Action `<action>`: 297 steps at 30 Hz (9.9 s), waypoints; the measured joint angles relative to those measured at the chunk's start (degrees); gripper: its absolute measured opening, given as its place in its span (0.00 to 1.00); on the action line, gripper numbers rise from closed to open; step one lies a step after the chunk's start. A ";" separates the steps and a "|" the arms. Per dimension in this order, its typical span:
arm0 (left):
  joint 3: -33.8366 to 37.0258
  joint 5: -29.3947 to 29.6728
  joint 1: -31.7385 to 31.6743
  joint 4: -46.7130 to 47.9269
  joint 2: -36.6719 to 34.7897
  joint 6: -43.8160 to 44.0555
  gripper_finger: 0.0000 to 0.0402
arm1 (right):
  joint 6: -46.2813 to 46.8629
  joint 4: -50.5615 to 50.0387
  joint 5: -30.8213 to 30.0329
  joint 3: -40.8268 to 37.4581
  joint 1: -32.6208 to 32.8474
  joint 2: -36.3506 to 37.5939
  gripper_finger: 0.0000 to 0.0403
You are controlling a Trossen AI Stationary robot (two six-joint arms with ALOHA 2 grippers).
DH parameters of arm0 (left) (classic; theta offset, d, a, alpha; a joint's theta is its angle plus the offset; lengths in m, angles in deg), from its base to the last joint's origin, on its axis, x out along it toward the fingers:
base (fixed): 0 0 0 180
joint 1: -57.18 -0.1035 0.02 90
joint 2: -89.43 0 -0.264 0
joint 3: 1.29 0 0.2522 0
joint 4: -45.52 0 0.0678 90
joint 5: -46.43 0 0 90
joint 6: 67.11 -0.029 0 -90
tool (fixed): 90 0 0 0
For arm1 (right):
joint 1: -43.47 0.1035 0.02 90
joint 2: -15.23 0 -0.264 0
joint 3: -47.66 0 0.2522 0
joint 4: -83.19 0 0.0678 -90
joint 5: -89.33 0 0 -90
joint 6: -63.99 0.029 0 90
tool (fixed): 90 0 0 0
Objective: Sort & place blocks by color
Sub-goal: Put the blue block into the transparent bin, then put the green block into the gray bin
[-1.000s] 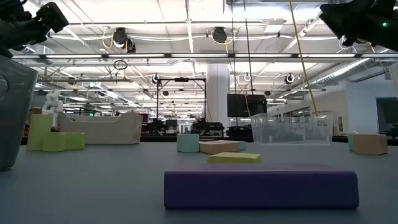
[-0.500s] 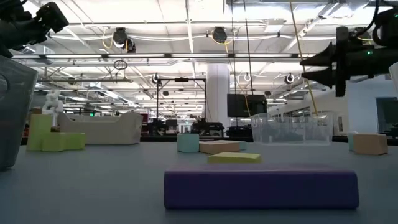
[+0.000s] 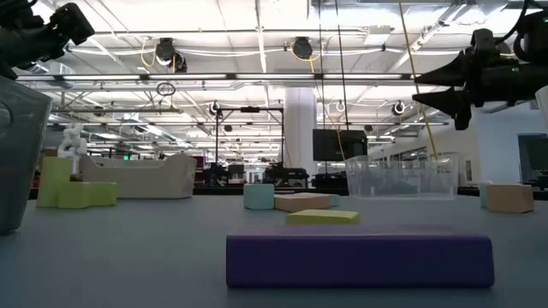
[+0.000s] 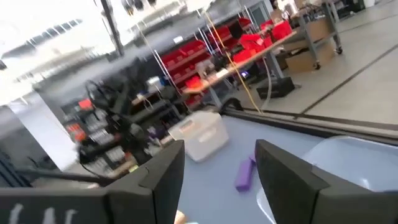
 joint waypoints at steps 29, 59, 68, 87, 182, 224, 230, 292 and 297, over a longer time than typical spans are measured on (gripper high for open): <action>-0.01 0.00 0.02 0.39 0.00 0.00 0.61 | -2.06 10.07 0.70 10.22 0.00 -11.67 0.46; -0.01 0.00 0.02 0.46 0.00 -0.02 0.61 | -18.99 -43.37 -13.85 34.51 9.09 -40.94 0.46; -0.01 0.00 0.02 0.46 0.00 0.00 0.61 | -5.51 -50.97 -15.49 34.51 24.62 -41.08 0.46; -0.01 0.00 0.01 0.48 0.02 0.00 0.61 | -2.52 -54.85 -27.20 34.53 48.02 -59.06 0.51; -0.01 0.01 0.01 0.81 0.01 0.00 0.61 | -13.20 -5.25 -58.96 30.77 42.40 -63.19 0.32; 0.00 -0.13 0.00 0.79 0.01 1.90 0.61 | -11.91 -13.05 -52.33 30.75 28.09 -63.14 0.53; -0.01 -0.51 0.02 0.79 0.02 2.86 0.61 | -13.24 -9.62 -52.43 30.75 28.06 -63.14 0.51; -0.01 -31.26 32.81 16.13 28.01 42.40 0.61 | -19.30 8.72 -46.71 30.73 35.50 -63.17 0.51; -0.01 -26.36 40.52 15.58 32.62 43.71 0.61 | -19.30 8.72 -46.75 30.73 35.45 -63.17 0.51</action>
